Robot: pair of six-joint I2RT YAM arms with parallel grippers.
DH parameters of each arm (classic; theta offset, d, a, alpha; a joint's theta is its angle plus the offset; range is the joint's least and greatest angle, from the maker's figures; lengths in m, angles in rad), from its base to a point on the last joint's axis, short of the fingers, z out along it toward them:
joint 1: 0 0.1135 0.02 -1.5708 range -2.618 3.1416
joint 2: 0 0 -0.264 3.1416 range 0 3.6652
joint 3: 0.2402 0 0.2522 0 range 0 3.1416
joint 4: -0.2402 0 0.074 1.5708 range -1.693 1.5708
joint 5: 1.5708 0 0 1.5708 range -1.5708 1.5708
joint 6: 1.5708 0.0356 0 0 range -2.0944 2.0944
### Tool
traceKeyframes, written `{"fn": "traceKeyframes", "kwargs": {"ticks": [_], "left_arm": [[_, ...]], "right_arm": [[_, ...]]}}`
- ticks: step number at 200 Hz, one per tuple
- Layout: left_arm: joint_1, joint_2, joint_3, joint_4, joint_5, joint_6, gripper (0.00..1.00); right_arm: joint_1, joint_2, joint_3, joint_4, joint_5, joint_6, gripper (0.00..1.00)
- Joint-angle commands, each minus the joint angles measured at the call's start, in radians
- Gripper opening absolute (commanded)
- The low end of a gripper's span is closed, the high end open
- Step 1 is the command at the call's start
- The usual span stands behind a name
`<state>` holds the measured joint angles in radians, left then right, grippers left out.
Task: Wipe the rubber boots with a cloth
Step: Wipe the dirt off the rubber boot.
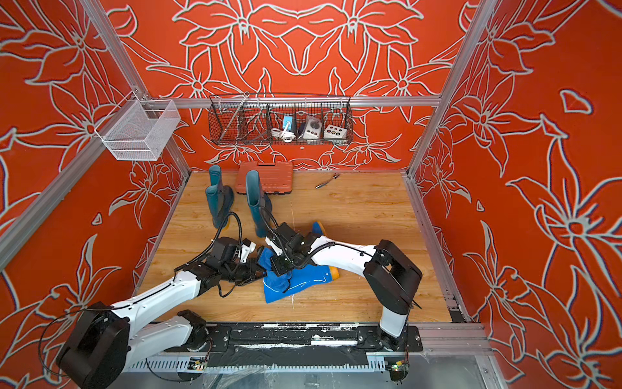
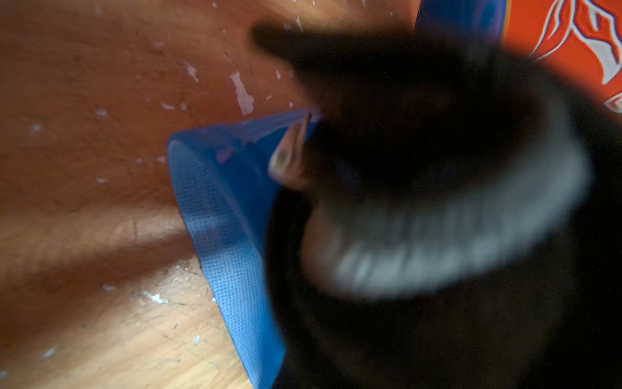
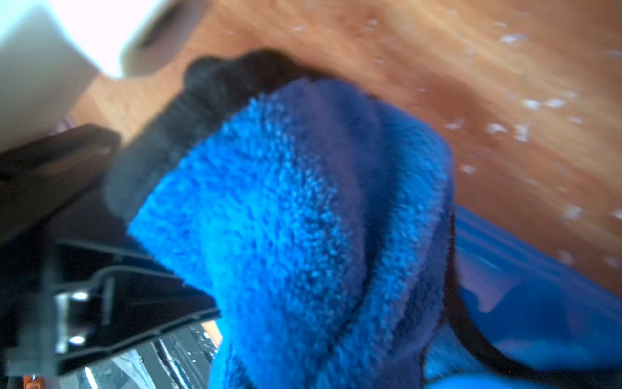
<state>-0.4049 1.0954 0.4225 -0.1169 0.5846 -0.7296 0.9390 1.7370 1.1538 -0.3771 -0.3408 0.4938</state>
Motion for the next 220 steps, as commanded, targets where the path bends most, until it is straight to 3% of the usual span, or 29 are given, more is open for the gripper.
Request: {"fn": "traceKeyframes", "kwargs": {"ticks": [1, 15, 32, 46, 72, 89, 110, 138, 153, 170, 201, 220], "left_arm": [[0.001, -0.009, 0.007, 0.003, -0.012, 0.010, 0.00], [0.002, -0.004, 0.007, -0.015, -0.028, 0.010, 0.00], [0.003, 0.013, 0.013, -0.030, -0.045, 0.001, 0.00], [0.004, 0.036, 0.026, -0.043, -0.052, 0.004, 0.00], [0.003, 0.056, 0.027, -0.033, -0.046, -0.005, 0.00], [0.003, 0.047, 0.021, -0.021, -0.045, -0.019, 0.00], [0.003, 0.034, 0.019, -0.021, -0.046, -0.019, 0.00], [0.003, 0.037, 0.022, -0.026, -0.036, -0.005, 0.00], [0.003, 0.037, 0.019, -0.013, -0.031, -0.007, 0.00], [0.003, 0.038, 0.014, 0.010, -0.029, -0.011, 0.00], [0.003, 0.050, 0.021, 0.034, -0.036, -0.020, 0.00], [0.003, 0.051, 0.016, 0.043, -0.041, -0.021, 0.00]], "right_arm": [[-0.170, -0.088, -0.102, -0.081, 0.026, -0.017, 0.00], [-0.270, -0.153, -0.177, -0.074, 0.001, -0.023, 0.00], [-0.274, -0.192, -0.184, -0.086, 0.019, -0.046, 0.00], [-0.216, -0.171, -0.154, -0.055, 0.000, -0.025, 0.00], [-0.010, -0.047, -0.010, -0.013, -0.001, -0.008, 0.00], [0.030, 0.012, 0.047, -0.013, -0.023, 0.002, 0.00], [-0.034, -0.011, 0.004, -0.082, 0.072, -0.049, 0.00], [-0.265, -0.123, -0.145, -0.127, 0.066, -0.090, 0.00], [-0.277, -0.203, -0.166, -0.145, 0.101, -0.127, 0.00], [-0.218, -0.236, -0.170, -0.099, 0.069, -0.098, 0.00], [0.061, -0.124, -0.062, -0.019, 0.074, -0.046, 0.00], [0.095, -0.069, -0.040, -0.014, 0.055, -0.027, 0.00]]}}
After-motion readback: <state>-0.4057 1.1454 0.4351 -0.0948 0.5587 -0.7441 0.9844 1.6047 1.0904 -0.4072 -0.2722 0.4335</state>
